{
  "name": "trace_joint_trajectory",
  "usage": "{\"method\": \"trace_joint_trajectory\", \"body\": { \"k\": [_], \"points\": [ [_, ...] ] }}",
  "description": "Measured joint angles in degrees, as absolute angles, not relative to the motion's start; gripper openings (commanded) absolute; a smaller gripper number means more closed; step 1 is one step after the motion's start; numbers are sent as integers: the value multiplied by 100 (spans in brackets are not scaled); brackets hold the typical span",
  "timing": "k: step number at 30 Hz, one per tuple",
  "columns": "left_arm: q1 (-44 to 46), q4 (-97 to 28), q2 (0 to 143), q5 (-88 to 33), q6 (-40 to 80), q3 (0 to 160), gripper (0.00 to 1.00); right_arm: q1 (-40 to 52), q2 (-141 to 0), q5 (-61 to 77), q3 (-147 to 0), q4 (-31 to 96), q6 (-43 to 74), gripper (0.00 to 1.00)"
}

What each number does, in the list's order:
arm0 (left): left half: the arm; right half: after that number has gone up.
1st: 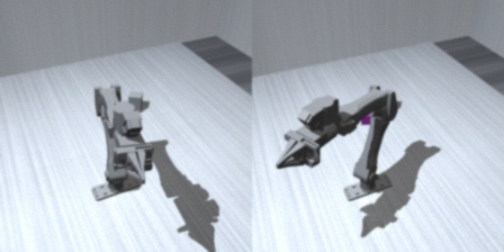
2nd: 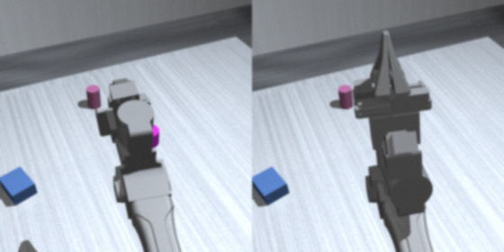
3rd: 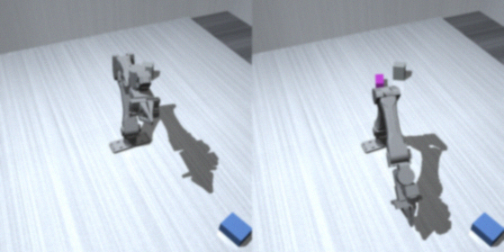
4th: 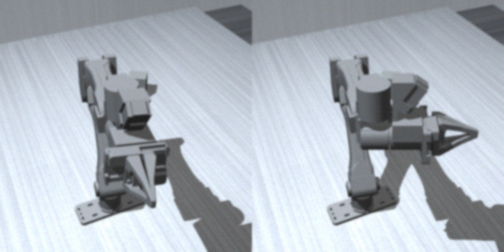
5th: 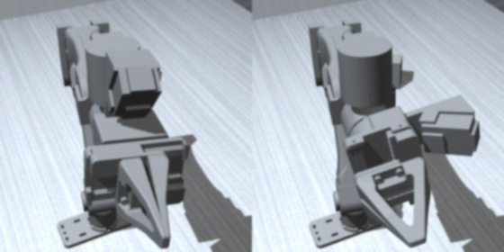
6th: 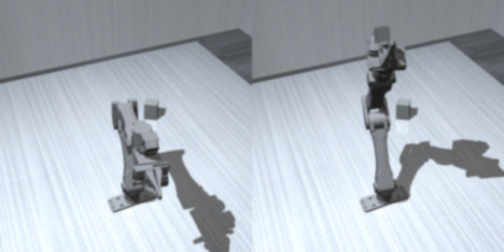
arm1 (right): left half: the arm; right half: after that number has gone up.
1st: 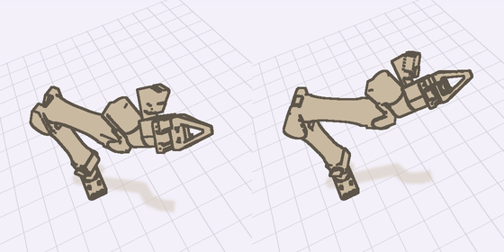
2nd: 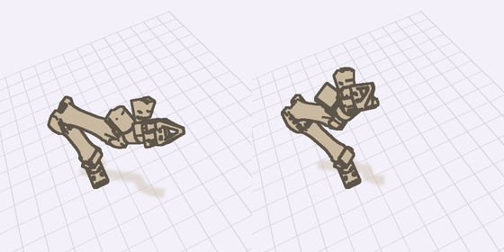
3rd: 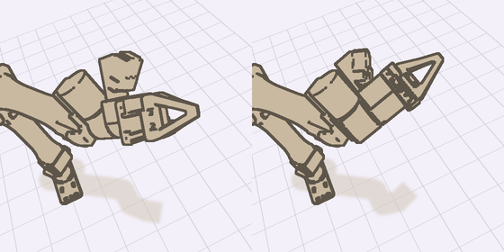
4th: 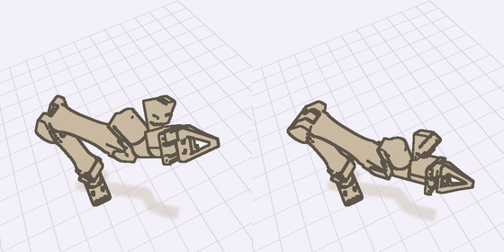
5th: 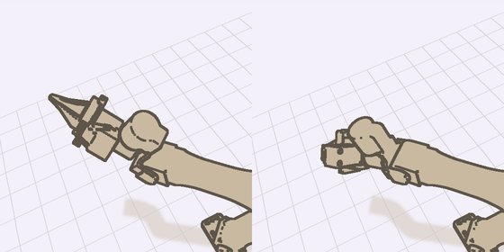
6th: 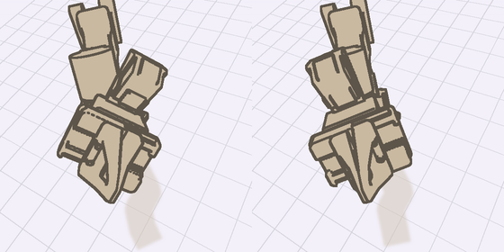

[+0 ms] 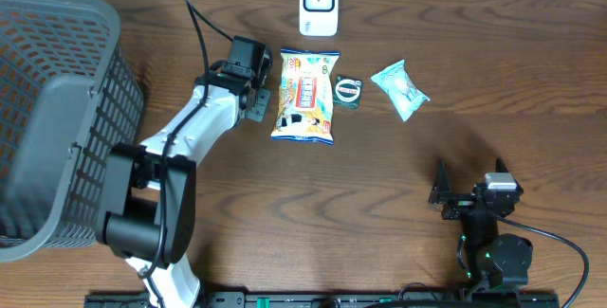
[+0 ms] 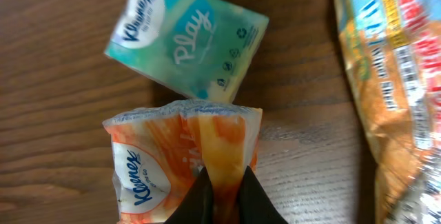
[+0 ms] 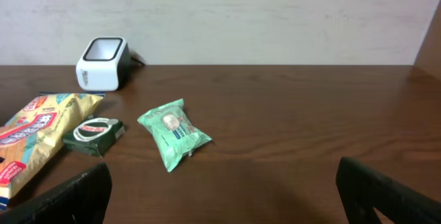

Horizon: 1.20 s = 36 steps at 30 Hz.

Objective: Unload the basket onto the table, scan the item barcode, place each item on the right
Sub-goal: 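Hold the orange tissue pack under the scanner with the left gripper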

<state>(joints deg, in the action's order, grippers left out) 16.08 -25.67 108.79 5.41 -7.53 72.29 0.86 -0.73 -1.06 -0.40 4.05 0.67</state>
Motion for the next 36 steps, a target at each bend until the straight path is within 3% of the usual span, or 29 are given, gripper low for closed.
{"method": "trace_joint_trajectory", "body": {
  "k": [13, 21, 33, 34, 36],
  "points": [
    [1608, -2189, 11043, 565, -43, 7229, 7, 86, -73, -106, -40, 405, 67, 99],
    [1610, -1678, 11043, -30, 329, 7229, 8, 86, -73, -106, -40, 408, 67, 99],
    [1612, -2198, 11043, 237, 456, 7229, 8, 86, -73, -106, -40, 405, 67, 99],
    [1612, -2217, 11043, 281, 456, 7229, 10, 86, -73, -106, -40, 405, 67, 99],
    [1612, -2220, 11043, 357, 462, 7229, 29, 86, -73, -106, -40, 408, 67, 99]
  ]
}}
